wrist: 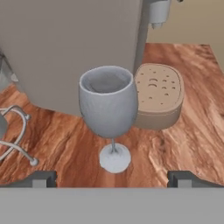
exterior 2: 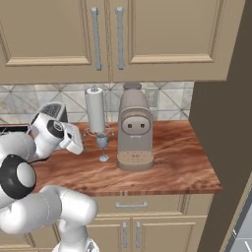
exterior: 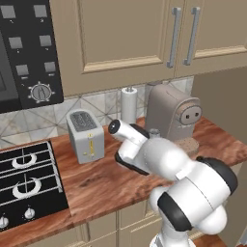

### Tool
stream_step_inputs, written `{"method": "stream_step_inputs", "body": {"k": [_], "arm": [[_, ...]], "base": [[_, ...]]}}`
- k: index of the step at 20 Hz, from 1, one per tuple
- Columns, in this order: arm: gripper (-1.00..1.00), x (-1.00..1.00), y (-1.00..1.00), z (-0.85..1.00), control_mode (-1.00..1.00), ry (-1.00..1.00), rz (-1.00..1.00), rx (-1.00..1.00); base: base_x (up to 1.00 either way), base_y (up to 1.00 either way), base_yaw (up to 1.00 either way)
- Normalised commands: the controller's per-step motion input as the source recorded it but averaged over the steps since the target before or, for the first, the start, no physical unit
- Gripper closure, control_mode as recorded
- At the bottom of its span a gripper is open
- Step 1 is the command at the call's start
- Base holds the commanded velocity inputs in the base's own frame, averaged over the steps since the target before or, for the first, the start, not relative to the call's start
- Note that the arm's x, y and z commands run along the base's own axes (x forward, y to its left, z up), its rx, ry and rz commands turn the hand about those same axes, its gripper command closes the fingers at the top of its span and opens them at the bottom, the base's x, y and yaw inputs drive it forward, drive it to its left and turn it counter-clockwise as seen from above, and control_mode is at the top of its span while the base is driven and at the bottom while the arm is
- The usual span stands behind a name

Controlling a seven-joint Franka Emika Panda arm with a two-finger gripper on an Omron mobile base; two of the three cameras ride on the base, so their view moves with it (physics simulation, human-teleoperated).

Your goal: Retrieve the wine glasses from the counter and place one next to each plate.

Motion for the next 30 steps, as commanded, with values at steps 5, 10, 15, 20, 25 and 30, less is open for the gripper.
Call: {"method": "stream_step_inputs", "body": {"k": [5, 10, 15, 20, 25, 30], "arm": [[-1.00, 0.10, -0.09, -0.17, -1.00, 0.07, 0.00, 0.00], [-1.00, 0.03, -0.02, -0.13, -1.00, 0.02, 0.00, 0.00], [-1.00, 0.00, 0.00, -0.02, -1.00, -0.05, 0.00, -0.03], [-1.00, 0.00, -0.01, 0.00, -1.00, -0.06, 0.00, -0.15], [-1.00, 0.04, -0.15, -0.06, -1.00, 0.00, 0.00, -0.06], [-1.00, 0.11, -0.17, -0.04, -1.00, 0.00, 0.00, -0.01]], "base": [[0.00, 0.00, 0.00], [0.00, 0.00, 0.00], [0.00, 0.00, 0.00], [0.00, 0.00, 0.00], [0.00, 0.00, 0.00], [0.00, 0.00, 0.00]]}}
